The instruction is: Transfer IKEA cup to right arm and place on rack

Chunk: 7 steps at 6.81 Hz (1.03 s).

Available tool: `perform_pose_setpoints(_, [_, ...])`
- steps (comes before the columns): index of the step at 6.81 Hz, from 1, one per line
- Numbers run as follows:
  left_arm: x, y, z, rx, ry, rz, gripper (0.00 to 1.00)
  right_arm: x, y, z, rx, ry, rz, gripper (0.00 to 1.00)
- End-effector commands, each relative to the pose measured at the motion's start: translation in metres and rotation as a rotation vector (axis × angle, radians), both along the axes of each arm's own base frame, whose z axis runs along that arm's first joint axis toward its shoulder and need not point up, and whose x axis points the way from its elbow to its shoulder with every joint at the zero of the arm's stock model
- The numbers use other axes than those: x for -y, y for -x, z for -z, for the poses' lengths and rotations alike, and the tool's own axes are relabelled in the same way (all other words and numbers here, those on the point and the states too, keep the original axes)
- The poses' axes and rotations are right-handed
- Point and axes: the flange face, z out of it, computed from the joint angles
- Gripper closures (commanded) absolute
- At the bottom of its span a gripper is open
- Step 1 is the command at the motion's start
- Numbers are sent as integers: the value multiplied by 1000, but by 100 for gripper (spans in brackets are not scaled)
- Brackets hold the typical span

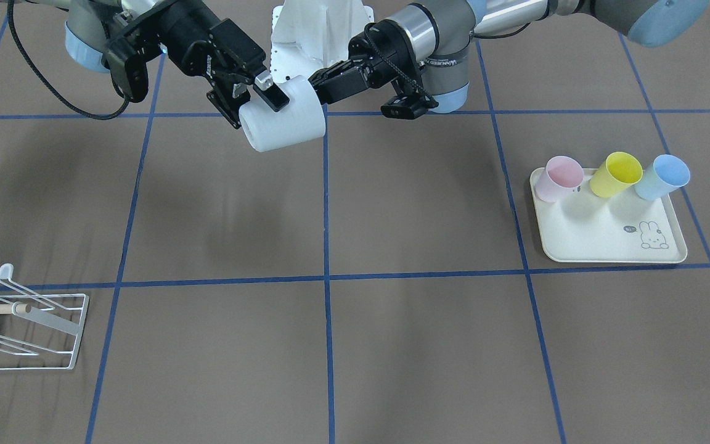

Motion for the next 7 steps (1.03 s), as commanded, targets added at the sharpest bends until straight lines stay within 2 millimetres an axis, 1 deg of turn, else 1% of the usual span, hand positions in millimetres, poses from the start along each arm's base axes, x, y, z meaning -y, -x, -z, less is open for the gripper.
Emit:
perform_pose_setpoints(1, [-3,-1,3,-9,0,-7,100,1,1,-2,14,21,6,97])
perform_pose_setpoints(2, [-2,0,3,-12,-1,-6,17,4,6,-6,2,26,5,100])
perform_pose_setpoints(3, [-2,0,1,-6,-2,-2,0,9,1,-3,5,25,-7,100])
perform_pose_setpoints(5, [-1,1,1,-4,-3,1,0,25,-13,-8,-9,27,-50,100])
perform_pose_setpoints(6, [0,3,0,-5,-6,6,0,44,-32,-16,-48,20,-105,100])
perform_pose_setpoints(7, [4,8,1,46,-59,55,0,64,-53,-30,-126,38,-165,100])
